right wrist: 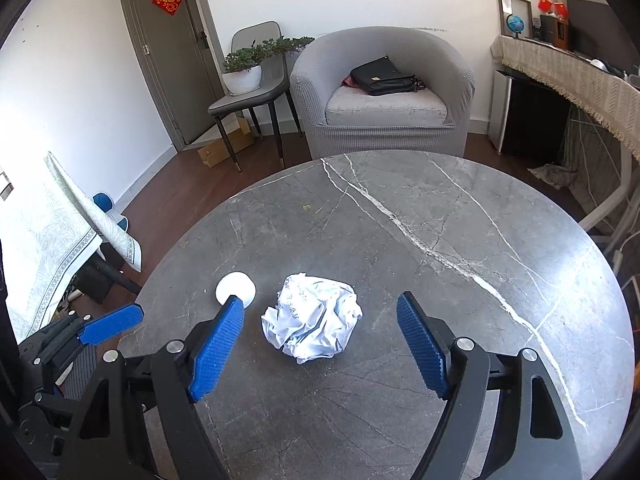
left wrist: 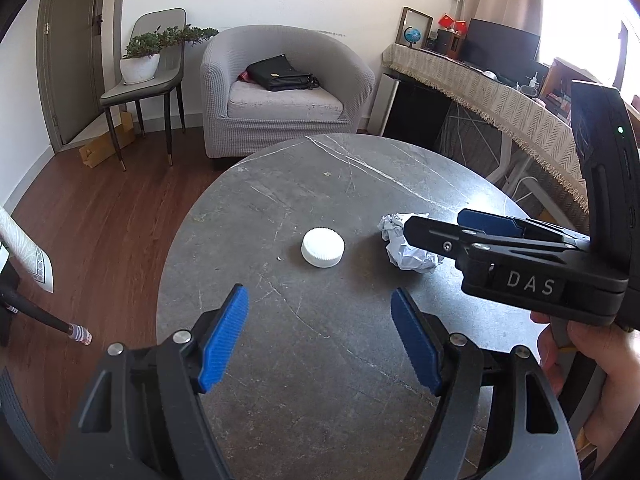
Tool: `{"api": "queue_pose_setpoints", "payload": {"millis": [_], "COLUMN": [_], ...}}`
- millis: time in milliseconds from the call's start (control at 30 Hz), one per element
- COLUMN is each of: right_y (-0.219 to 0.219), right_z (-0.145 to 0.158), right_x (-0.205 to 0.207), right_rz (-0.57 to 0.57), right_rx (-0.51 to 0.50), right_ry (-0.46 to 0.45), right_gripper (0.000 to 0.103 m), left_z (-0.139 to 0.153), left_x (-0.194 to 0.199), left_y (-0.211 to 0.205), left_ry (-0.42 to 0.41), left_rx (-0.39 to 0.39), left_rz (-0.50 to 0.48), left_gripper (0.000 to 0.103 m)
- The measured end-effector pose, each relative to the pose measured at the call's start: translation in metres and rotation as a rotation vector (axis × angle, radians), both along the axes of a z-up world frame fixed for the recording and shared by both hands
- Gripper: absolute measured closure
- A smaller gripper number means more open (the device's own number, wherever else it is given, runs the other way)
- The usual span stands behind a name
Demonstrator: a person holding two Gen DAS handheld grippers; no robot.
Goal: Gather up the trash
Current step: 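Grasp the white cap with the left tool while the right tool grasps the paper ball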
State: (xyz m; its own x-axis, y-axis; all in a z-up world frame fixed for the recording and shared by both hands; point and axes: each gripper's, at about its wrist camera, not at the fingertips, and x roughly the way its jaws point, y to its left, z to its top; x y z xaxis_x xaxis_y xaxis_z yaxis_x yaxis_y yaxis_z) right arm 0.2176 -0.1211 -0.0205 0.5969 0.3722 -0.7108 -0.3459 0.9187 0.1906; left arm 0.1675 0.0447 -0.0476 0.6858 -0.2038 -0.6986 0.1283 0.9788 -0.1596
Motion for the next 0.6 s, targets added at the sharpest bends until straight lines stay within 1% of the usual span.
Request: {"api": "queue_pose_setpoints", "payload": {"millis": [100,133,200,267,333,367,433,500,600], "right_y": [0.003,0.003,0.002,0.003,0.007,0.009,0.010,0.006,-0.005], "right_z": [-0.007,-0.010,-0.014,-0.016,-0.017,-0.017,-0.016,-0.014,-0.008], "right_x": [0.007,0.010,0.015,0.018,0.021,0.022,0.023,0.022,0.025], "right_rz": [-0.004,0.000,0.004,0.014,0.029,0.036,0.043,0.041,0.032], "right_rx": [-0.029,-0.024,-0.007,0.006,0.012,0.004,-0.008,0.007,0.029], "right_ry": [0.027,0.038,0.060,0.073,0.073,0.069,0.061,0.059,0.055], "right_gripper": [0.035,0.035,0.040,0.042,0.052,0.061,0.062,0.065,0.065], "left_z": [-0.004,-0.005,-0.007,-0.007,-0.009,-0.009,-0.011,-0.011,-0.011], "left_x": [0.006,0.008,0.012,0.016,0.019,0.021,0.026,0.029,0.035], "left_y": [-0.003,-0.004,-0.008,-0.012,-0.015,-0.017,-0.019,-0.021,-0.023], "left_ry": [0.014,0.017,0.026,0.029,0.039,0.045,0.059,0.066,0.068], "left_rx": [0.010,0.005,-0.002,0.001,-0.001,-0.001,0.004,0.015,0.027], "left_rz": [-0.017,-0.021,-0.029,-0.033,-0.037,-0.037,-0.031,-0.029,-0.033], "left_gripper": [0.027,0.027,0.027,0.029,0.033,0.034,0.038,0.038,0.038]}}
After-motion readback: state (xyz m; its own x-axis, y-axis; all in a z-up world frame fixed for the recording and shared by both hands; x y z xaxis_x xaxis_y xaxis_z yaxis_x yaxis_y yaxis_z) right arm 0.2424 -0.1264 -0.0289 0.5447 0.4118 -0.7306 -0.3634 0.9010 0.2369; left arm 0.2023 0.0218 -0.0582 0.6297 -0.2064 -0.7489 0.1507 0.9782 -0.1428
